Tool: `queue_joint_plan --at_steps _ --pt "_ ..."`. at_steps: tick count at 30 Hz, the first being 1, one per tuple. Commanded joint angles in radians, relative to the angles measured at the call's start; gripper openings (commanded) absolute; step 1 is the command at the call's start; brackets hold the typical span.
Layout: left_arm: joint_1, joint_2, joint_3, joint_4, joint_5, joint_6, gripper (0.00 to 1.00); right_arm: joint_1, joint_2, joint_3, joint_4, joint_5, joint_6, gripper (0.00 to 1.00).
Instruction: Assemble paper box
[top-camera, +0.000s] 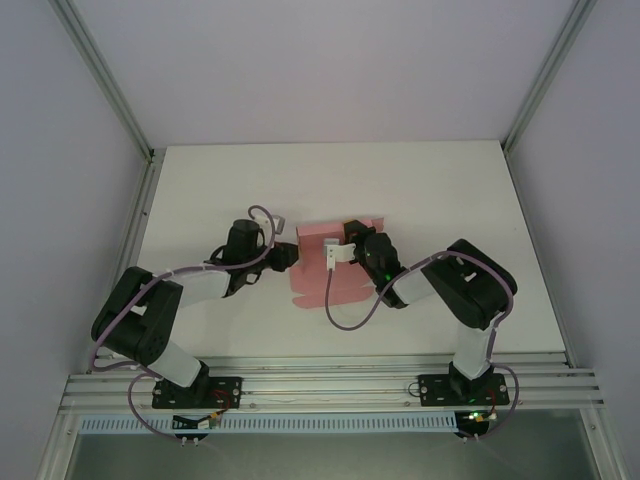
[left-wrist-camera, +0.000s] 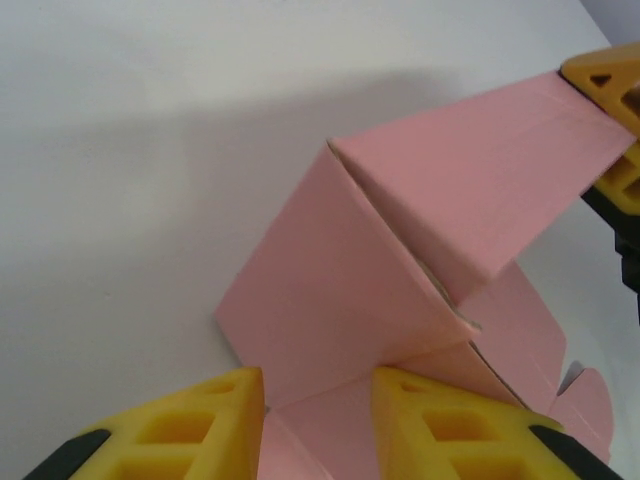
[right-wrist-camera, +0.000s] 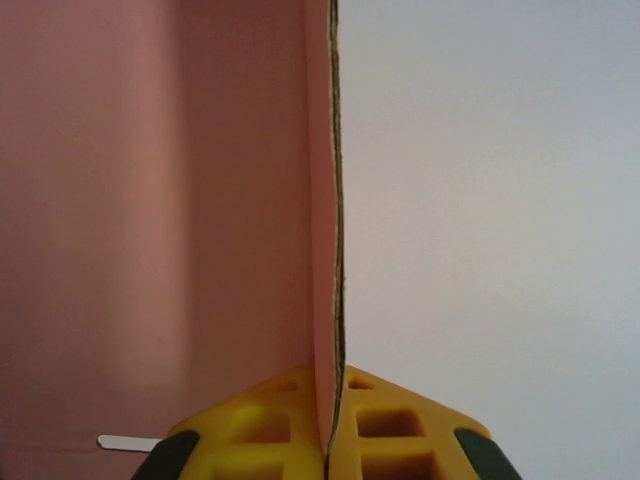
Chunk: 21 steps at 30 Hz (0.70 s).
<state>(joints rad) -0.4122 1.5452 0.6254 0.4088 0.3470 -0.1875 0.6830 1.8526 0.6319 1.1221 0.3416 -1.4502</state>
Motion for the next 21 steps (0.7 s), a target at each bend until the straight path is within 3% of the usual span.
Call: queue_joint_plan --at_steps 1,7,21 --pt "-0.034 0.021 -0.004 0.040 -0.018 0.041 0.31 0.010 -0.003 -0.021 -0.041 0.022 0.003 0.00" --pt "-0.098 0.051 -0.032 0.101 -0.108 0.088 0.31 0.016 -0.016 -0.022 -0.072 0.031 0.016 0.00" --pt "-0.134 0.173 0.005 0.283 -0.262 0.070 0.31 0.018 -0.022 -0.017 -0.138 0.027 0.013 0.00"
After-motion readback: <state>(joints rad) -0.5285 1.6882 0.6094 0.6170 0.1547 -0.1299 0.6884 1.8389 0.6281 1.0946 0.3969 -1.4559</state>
